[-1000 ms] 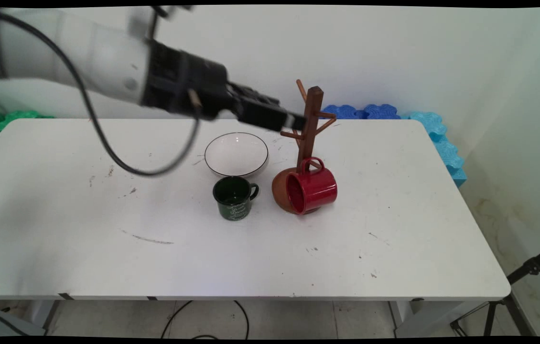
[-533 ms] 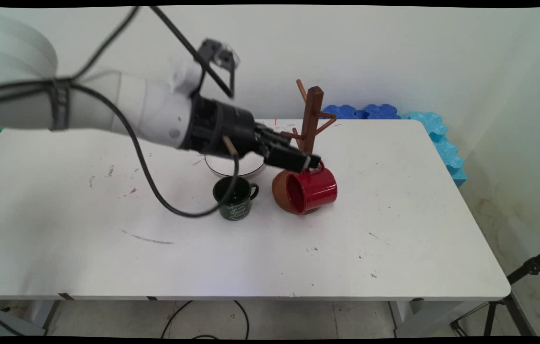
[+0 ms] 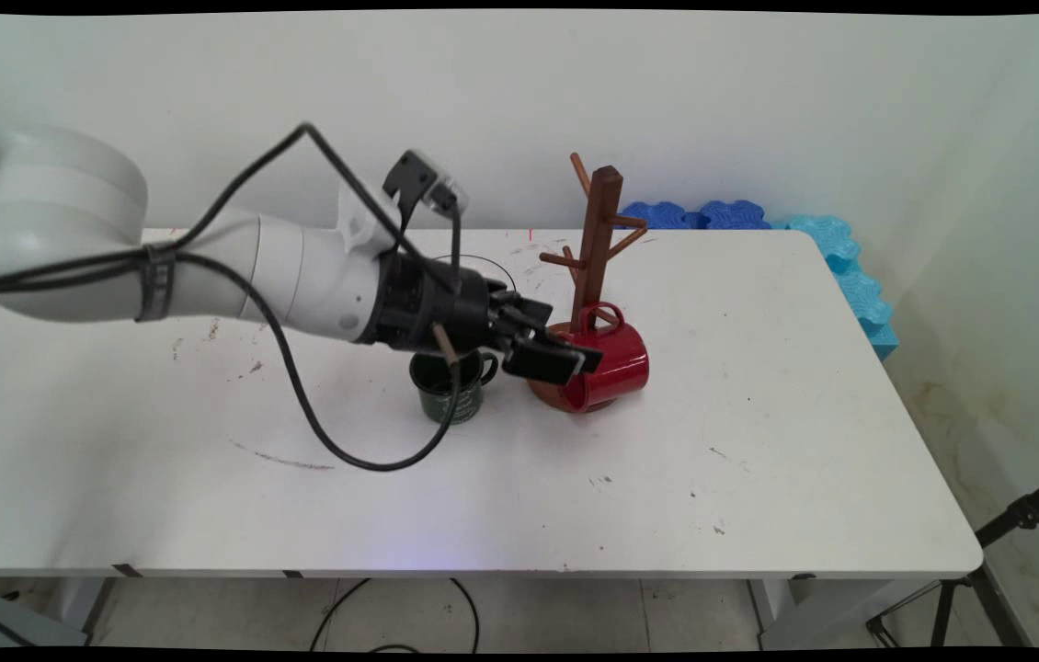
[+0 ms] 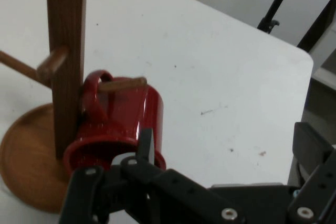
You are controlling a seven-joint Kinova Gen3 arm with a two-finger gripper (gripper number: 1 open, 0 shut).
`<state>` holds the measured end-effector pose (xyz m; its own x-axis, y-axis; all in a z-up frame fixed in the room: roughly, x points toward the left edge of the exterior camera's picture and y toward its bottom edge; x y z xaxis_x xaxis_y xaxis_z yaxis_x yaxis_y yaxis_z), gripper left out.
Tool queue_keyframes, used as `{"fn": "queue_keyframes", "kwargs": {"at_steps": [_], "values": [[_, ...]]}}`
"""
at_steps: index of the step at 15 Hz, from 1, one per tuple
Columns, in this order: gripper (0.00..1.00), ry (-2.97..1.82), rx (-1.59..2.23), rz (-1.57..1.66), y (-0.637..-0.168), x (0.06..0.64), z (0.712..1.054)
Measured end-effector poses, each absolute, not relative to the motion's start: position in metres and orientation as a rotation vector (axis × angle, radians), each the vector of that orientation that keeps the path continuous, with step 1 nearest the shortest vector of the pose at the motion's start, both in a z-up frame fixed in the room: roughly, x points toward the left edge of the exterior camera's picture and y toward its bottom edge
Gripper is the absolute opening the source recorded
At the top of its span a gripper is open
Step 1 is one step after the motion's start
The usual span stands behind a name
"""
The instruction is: Pick up the red mug from the rack
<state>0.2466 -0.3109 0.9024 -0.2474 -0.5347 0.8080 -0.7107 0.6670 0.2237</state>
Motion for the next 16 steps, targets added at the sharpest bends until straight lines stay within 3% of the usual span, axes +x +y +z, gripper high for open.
{"fn": "queue_keyframes", "kwargs": {"at_steps": [16], "values": [[1.0, -1.952, 0.972, 0.23, -0.323, 0.247, 0.833]]}}
